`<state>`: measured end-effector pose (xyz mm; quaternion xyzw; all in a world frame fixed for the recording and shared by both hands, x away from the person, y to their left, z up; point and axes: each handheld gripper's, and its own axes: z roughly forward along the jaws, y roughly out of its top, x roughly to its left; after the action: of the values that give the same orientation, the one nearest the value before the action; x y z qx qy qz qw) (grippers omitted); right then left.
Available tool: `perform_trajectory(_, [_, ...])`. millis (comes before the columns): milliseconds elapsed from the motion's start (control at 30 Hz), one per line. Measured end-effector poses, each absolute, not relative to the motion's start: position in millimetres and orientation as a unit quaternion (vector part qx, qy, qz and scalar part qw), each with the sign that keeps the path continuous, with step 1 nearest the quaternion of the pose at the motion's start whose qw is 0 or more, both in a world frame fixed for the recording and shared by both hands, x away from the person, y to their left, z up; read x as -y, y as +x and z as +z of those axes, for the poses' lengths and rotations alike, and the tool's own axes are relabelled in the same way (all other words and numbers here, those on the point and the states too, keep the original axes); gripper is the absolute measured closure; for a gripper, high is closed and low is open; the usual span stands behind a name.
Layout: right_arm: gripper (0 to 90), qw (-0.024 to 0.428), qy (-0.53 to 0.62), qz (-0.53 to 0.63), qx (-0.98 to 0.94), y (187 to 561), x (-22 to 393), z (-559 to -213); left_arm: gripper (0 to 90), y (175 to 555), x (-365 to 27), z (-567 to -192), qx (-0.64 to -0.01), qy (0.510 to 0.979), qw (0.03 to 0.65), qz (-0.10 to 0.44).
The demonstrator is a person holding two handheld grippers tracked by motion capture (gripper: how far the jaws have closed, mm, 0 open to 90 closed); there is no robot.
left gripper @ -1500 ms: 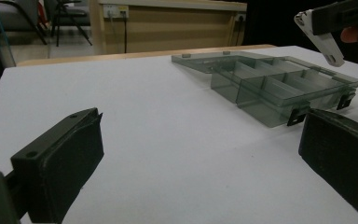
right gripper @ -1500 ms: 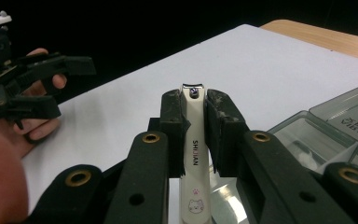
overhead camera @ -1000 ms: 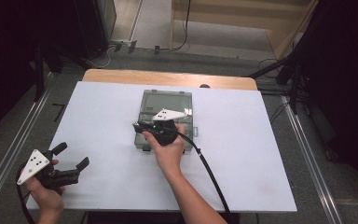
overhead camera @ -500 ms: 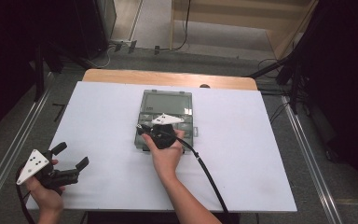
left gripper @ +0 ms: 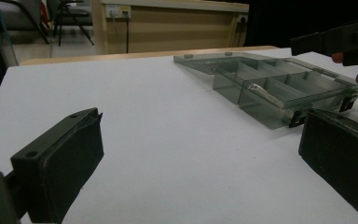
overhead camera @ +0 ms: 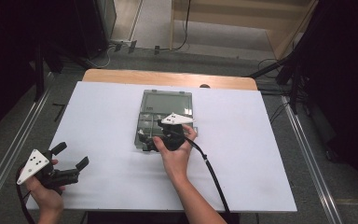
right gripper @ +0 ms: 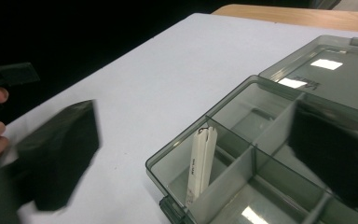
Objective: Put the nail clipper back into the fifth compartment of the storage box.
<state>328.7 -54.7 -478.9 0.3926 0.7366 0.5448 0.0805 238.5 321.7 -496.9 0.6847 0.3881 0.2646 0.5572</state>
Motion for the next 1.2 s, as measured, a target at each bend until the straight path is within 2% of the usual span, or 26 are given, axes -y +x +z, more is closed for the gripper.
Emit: perform_trajectory(1200, [0.0, 0.159, 0.387, 0.554, -0.72, 276.6, 174.3, -461.4, 0.0, 238.3, -319.0, -497.1, -0.385, 0.691, 0.55, 0.268])
